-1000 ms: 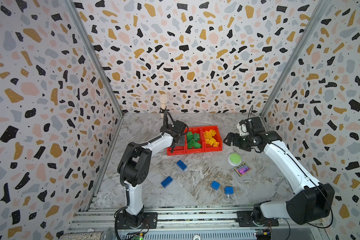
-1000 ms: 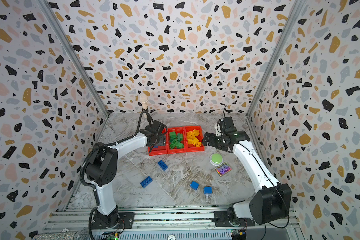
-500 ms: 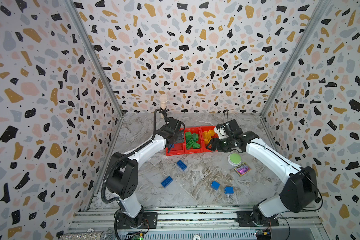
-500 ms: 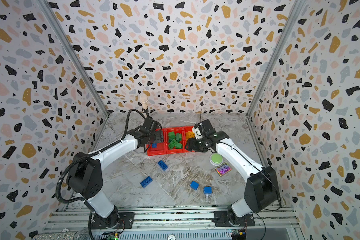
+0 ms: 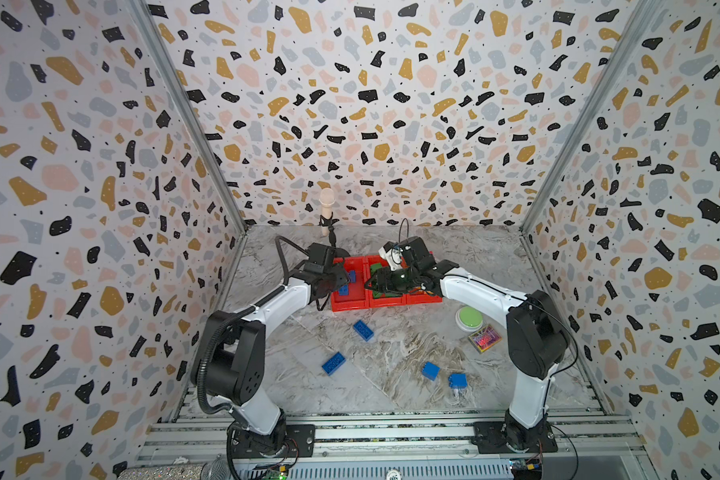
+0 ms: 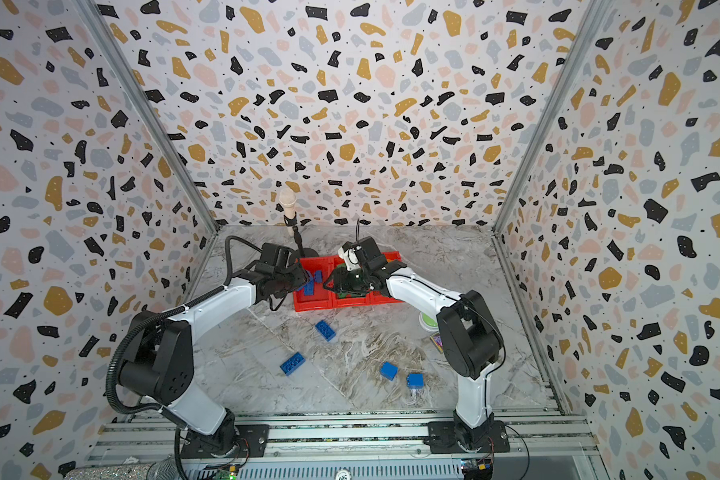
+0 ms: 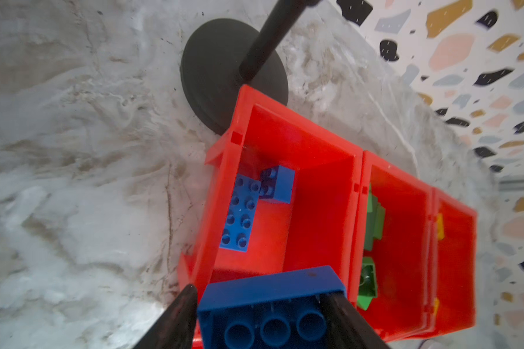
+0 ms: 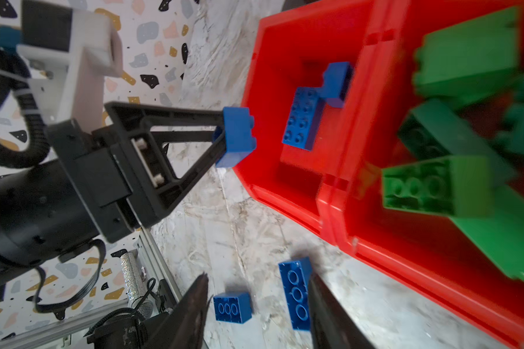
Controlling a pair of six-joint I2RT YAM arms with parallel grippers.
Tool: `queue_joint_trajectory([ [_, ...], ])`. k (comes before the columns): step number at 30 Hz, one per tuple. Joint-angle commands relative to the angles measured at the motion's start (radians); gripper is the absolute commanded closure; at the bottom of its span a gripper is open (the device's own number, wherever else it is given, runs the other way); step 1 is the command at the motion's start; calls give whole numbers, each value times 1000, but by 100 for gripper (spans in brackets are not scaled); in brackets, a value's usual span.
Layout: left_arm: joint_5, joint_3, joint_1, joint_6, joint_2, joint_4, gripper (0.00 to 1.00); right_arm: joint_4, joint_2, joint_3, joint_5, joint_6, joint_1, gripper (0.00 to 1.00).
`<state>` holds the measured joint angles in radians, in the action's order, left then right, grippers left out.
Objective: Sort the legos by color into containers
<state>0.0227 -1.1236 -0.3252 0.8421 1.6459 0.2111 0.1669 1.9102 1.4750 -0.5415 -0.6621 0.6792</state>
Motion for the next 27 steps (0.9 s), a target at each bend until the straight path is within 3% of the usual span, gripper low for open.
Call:
queue_joint_trajectory([
  [1, 60, -24, 0, 116, -2, -113, 34, -113, 23, 57, -28, -40, 32, 46],
  [9, 107, 7, 10, 240, 6, -202, 35, -329, 117, 66, -4, -135, 53, 45],
  [21, 157, 94, 14, 311, -43, -224, 35, -350, 164, 120, 180, -80, 86, 46],
  [27, 183, 112, 18, 336, -59, -231, 35, -395, 188, 111, 196, -97, 91, 53],
])
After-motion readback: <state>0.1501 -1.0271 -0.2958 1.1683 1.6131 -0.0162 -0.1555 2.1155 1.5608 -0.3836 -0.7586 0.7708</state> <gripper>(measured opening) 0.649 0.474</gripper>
